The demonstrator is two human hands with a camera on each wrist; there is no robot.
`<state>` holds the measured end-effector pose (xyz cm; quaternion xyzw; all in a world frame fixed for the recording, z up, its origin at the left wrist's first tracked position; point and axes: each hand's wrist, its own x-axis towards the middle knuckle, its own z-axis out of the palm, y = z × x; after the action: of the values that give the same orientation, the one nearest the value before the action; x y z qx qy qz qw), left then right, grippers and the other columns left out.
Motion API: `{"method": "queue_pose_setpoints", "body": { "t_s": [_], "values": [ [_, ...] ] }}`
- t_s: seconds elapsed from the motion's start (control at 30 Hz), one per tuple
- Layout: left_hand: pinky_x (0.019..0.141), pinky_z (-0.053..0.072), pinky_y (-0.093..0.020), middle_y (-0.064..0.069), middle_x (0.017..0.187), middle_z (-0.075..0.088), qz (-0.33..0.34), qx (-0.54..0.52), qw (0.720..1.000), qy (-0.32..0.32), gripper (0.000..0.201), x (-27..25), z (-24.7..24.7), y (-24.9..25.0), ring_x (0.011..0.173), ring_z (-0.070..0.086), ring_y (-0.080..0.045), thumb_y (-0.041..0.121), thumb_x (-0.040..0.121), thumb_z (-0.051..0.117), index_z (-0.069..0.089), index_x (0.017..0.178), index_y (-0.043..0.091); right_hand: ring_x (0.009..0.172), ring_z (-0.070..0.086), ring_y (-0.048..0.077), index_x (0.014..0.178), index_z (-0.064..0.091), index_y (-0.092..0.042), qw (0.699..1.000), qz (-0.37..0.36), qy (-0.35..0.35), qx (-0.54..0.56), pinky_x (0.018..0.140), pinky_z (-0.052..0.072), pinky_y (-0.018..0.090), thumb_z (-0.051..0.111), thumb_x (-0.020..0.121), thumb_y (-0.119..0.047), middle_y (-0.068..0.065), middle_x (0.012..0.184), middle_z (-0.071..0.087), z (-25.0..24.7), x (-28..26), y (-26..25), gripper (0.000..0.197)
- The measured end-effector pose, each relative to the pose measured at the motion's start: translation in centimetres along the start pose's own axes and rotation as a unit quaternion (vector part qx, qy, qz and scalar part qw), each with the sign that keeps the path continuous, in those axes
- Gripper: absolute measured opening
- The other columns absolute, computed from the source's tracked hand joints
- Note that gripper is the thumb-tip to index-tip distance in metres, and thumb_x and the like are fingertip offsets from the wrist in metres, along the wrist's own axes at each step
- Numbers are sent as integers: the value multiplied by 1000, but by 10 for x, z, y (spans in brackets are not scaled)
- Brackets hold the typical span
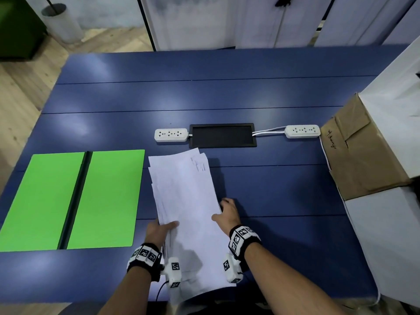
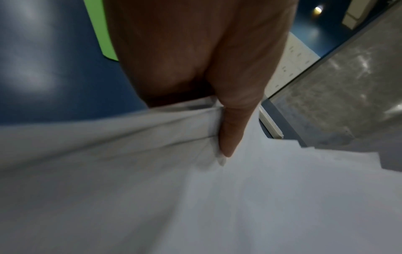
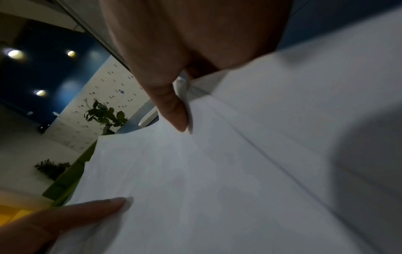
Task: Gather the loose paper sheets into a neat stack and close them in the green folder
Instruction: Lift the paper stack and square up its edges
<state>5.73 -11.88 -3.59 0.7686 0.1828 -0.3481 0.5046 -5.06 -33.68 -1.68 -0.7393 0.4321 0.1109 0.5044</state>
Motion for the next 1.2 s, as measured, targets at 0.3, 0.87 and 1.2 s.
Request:
{"method": "queue_pose_setpoints", "body": {
  "t_s": [0.3, 0.87, 1.2],
  "values": [
    [82, 62, -50, -16, 90, 80, -10, -25, 999, -31, 38, -13, 11, -1, 86, 77, -38, 12, 70, 88, 74, 103, -1, 100, 65, 25, 114, 53, -13, 984, 94, -16, 152, 85, 52, 33, 72, 73, -7, 1, 109, 67, -5, 2, 3, 46],
    [75, 59, -34, -5, 89, 80, 222, -93, 969, -55, 14, -79, 40, 92, 82, 73, -22, 4, 89, 72, 73, 103, 3, 98, 73, 26, 100, 74, -14, 965, -64, 79, 242, 87, 57, 35, 75, 82, 2, 5, 99, 76, -99, -17, -37, 25],
    [88, 55, -24, 7, 101, 79, 325, -156, 929, -81, 29, -103, 62, 143, 96, 72, -10, -8, 91, 65, 72, 108, 14, 83, 70, -8, 96, 71, -22, 893, -202, 183, 358, 75, 51, 8, 71, 89, -1, -15, 90, 75, -129, -50, -60, 22]
  ]
}}
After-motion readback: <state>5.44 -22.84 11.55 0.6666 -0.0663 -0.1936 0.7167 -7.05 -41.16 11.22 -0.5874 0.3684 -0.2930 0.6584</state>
